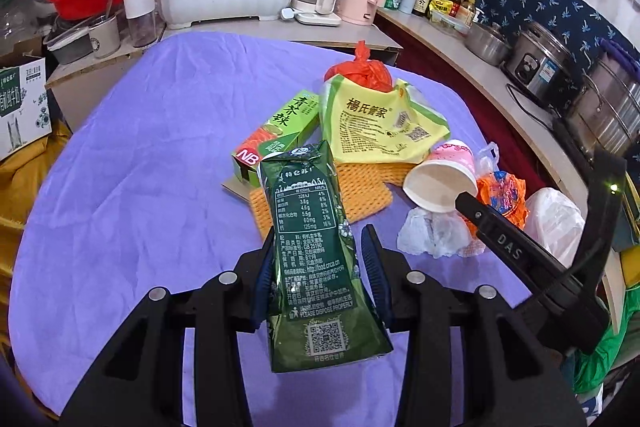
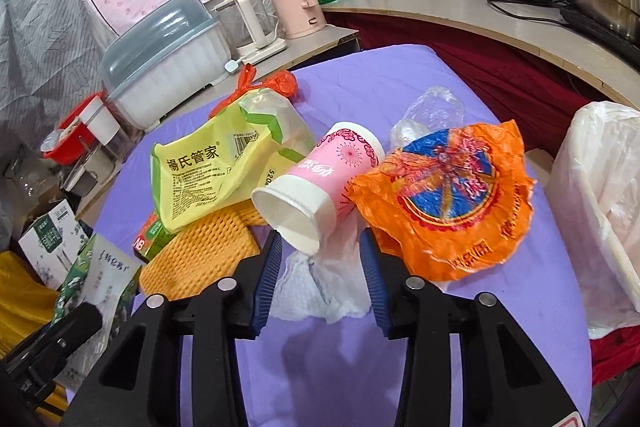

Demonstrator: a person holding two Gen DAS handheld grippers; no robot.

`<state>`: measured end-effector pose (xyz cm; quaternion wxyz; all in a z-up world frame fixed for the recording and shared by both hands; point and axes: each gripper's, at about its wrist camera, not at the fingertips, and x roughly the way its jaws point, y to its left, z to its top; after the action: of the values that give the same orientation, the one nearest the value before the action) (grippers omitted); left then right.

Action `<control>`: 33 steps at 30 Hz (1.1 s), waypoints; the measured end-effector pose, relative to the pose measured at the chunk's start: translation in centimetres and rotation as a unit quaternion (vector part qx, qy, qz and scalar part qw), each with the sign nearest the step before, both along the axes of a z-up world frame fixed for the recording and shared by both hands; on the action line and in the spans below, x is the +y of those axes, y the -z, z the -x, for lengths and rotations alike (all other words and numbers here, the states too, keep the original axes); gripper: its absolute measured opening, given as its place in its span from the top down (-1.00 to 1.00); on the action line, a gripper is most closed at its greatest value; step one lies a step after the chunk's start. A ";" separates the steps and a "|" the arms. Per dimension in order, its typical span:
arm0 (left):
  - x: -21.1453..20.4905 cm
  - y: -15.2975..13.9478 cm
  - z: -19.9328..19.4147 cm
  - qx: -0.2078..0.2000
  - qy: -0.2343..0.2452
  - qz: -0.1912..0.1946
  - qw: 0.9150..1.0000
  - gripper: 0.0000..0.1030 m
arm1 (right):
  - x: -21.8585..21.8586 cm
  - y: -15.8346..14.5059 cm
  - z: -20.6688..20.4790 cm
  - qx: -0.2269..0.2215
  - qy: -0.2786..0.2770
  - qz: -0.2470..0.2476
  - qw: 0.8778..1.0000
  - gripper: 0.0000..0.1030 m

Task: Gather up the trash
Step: 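Grasp the pink paper cup with the right tool while the left holds the carton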

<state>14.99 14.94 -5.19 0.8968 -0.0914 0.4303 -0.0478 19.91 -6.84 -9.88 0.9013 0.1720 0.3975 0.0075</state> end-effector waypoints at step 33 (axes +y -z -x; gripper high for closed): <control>-8.9 -5.4 3.4 -0.049 0.091 0.009 0.995 0.24 | -9.7 -7.5 8.2 -0.091 0.087 -0.026 0.992 0.93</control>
<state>11.55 6.09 0.17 0.9079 -0.0572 0.3920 -0.1373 11.70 -16.52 -2.40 0.9262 0.2277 0.2971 -0.0446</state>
